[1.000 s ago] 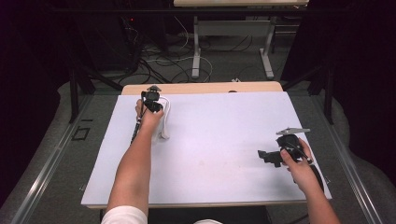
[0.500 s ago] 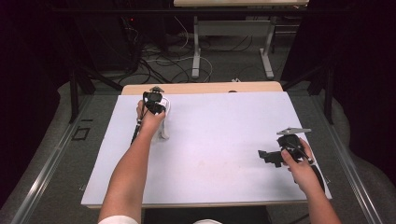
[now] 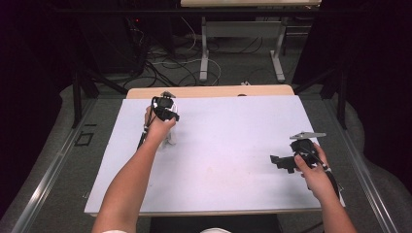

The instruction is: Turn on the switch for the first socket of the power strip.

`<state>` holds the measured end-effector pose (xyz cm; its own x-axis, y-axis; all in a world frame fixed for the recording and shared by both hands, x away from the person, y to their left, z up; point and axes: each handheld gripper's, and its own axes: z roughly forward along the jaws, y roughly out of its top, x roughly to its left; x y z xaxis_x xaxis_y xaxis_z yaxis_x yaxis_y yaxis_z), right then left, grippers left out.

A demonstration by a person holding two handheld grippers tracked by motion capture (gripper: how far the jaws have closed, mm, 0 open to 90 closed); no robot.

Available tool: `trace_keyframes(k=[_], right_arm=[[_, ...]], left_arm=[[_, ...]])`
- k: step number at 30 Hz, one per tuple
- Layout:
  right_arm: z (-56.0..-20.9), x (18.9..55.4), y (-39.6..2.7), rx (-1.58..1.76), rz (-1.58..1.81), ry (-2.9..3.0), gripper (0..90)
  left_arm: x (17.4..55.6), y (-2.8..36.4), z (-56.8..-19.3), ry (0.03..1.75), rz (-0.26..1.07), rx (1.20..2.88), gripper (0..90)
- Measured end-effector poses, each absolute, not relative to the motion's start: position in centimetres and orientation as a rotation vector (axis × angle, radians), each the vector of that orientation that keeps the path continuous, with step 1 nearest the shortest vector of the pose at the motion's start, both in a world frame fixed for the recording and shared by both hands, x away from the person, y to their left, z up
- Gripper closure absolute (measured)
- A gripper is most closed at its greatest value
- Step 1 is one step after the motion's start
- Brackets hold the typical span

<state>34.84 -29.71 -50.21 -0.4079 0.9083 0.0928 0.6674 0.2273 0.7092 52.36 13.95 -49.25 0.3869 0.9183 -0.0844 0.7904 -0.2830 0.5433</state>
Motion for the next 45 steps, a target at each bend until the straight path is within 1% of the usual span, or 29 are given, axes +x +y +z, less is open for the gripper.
trace_keyframes(k=[7, 15, 19, 22, 27, 33, 45], right_arm=[[-50.0, 34.8, -29.7, 1.452, 0.983, 2.164, 0.0], [-49.9, 34.7, -29.7, 1.449, 0.984, 2.166, 0.0], [-49.9, 34.7, -29.7, 1.445, 0.982, 2.165, 0.0], [-49.9, 34.7, -29.7, 1.447, 0.978, 2.164, 0.0], [-49.9, 34.7, -29.6, 1.443, 0.974, 2.17, 0.0], [-49.9, 34.7, -29.5, 1.446, 0.978, 2.17, 0.0], [-49.8, 34.7, -29.5, 1.433, 0.977, 2.172, 0.0]], left_arm=[[51.5, 13.1, -49.0, 1.421, 0.29, 2.168, 64.3], [50.6, 12.2, -48.6, 1.36, 0.271, 2.193, 55.0], [50.2, 11.9, -48.5, 1.338, 0.283, 2.186, 51.2], [49.7, 11.8, -48.4, 1.327, 0.284, 2.155, 46.5], [48.7, 11.8, -48.3, 1.299, 0.27, 2.168, 44.6], [47.4, 11.9, -47.8, 1.276, 0.273, 2.149, 44.6], [44.7, 11.7, -46.8, 1.177, 0.263, 2.159, 43.4]])
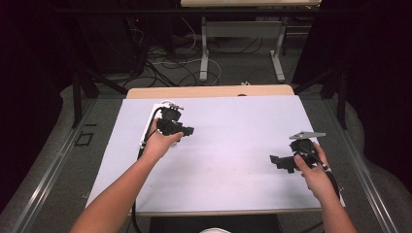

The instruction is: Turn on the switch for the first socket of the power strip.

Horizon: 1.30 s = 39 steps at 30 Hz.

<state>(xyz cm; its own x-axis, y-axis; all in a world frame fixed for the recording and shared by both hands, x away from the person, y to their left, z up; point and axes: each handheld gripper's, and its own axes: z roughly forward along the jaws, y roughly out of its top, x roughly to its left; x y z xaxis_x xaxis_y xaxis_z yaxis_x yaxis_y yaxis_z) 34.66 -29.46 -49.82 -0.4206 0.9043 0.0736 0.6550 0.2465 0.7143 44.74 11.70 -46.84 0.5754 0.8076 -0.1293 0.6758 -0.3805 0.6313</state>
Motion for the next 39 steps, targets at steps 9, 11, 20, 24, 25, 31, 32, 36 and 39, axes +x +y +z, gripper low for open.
trace_keyframes(k=[9, 11, 20, 24, 25, 31, 32, 36, 39], right_arm=[[-49.7, 34.6, -29.5, 1.431, 0.979, 2.171, 0.0], [-49.7, 34.6, -29.5, 1.431, 0.98, 2.169, 0.0], [-49.7, 34.6, -29.4, 1.433, 0.977, 2.169, 0.0], [-49.7, 34.6, -29.3, 1.435, 0.978, 2.167, 0.0], [-49.7, 34.6, -29.3, 1.434, 0.979, 2.169, 0.0], [-49.6, 34.5, -29.3, 1.427, 0.976, 2.168, 0.0], [-49.6, 34.5, -29.3, 1.429, 0.975, 2.165, 0.0], [-49.6, 34.5, -29.3, 1.427, 0.976, 2.168, 0.0], [-49.6, 34.5, -29.2, 1.428, 0.978, 2.173, 0.0]], left_arm=[[42.6, 11.4, -46.0, 1.118, 0.251, 2.148, 39.0], [42.1, 11.5, -45.8, 1.118, 0.255, 2.147, 38.1], [40.4, 12.4, -45.5, 1.114, 0.19, 2.108, 36.4], [39.6, 12.9, -45.5, 1.11, 0.187, 2.084, 33.8], [39.3, 13.0, -45.5, 1.114, 0.184, 2.073, 31.8], [37.7, 13.8, -45.5, 1.136, 0.185, 2.036, 20.7], [37.5, 13.9, -45.5, 1.137, 0.191, 2.033, 18.7], [36.6, 14.5, -45.5, 1.155, 0.203, 2.029, 12.9], [36.0, 15.0, -45.7, 1.165, 0.189, 2.03, 2.3]])
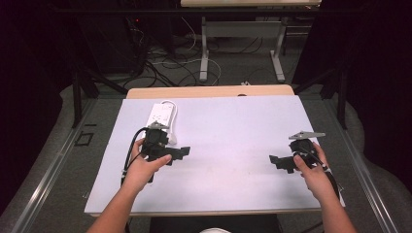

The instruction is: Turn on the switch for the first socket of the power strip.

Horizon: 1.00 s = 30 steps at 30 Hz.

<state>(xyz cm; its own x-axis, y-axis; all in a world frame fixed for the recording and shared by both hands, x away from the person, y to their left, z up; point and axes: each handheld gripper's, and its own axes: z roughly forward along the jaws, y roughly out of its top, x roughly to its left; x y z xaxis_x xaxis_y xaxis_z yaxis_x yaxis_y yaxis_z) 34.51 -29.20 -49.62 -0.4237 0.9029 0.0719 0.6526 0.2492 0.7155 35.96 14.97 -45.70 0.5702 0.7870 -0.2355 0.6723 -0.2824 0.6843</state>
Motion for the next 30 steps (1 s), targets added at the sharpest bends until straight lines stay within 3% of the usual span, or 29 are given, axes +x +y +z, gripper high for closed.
trace_keyframes(k=[15, 30], right_arm=[[-49.6, 34.5, -29.2, 1.426, 0.978, 2.174, 0.0], [-50.1, 34.7, -29.0, 1.422, 0.967, 2.185, 0.0]], left_arm=[[33.6, 16.9, -45.7, 1.13, 0.269, 2.043, 0.4], [34.7, 19.7, -47.7, 1.231, 0.264, 1.992, 0.4]])
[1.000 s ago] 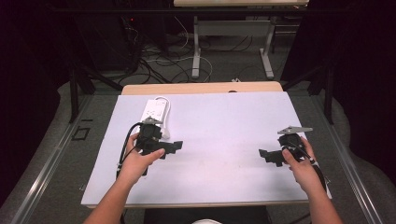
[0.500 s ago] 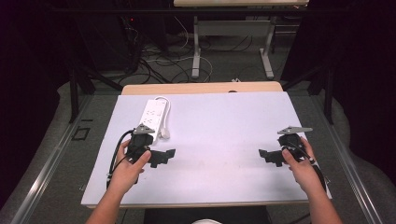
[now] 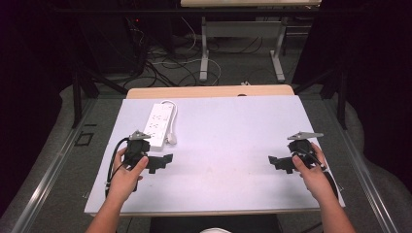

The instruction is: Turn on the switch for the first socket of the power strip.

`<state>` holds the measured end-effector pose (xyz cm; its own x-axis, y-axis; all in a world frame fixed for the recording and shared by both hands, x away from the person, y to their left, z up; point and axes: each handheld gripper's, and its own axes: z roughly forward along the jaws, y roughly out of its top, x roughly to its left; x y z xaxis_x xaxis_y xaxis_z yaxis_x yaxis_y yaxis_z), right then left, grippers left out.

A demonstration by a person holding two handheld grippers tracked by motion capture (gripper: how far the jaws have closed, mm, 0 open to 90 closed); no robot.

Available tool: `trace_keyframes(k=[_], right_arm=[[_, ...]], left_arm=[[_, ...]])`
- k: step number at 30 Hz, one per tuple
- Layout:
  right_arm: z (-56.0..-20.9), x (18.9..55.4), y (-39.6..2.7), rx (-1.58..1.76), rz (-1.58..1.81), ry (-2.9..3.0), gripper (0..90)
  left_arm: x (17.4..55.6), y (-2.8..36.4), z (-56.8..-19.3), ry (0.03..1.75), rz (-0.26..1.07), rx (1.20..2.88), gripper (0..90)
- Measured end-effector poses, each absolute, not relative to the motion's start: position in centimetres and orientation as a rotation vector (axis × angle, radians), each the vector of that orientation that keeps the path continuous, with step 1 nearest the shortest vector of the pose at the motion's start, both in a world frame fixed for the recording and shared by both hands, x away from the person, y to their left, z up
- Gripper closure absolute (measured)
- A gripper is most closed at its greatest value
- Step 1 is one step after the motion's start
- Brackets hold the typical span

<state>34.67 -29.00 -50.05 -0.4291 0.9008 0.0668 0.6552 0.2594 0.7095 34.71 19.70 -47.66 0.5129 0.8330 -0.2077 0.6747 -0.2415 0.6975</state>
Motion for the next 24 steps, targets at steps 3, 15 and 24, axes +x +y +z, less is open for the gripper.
trace_keyframes(k=[3, 15, 24], right_arm=[[-50.2, 34.7, -28.9, 1.423, 0.958, 2.191, 0.0], [-50.2, 34.7, -28.9, 1.417, 0.96, 2.189, 0.0], [-50.3, 34.9, -29.1, 1.428, 0.964, 2.187, 0.0]], left_arm=[[34.8, 20.0, -47.9, 1.241, 0.265, 1.978, 0.4], [35.4, 21.5, -48.8, 1.325, 0.275, 1.957, 0.6], [35.5, 21.9, -49.1, 1.346, 0.282, 1.941, 0.8]])
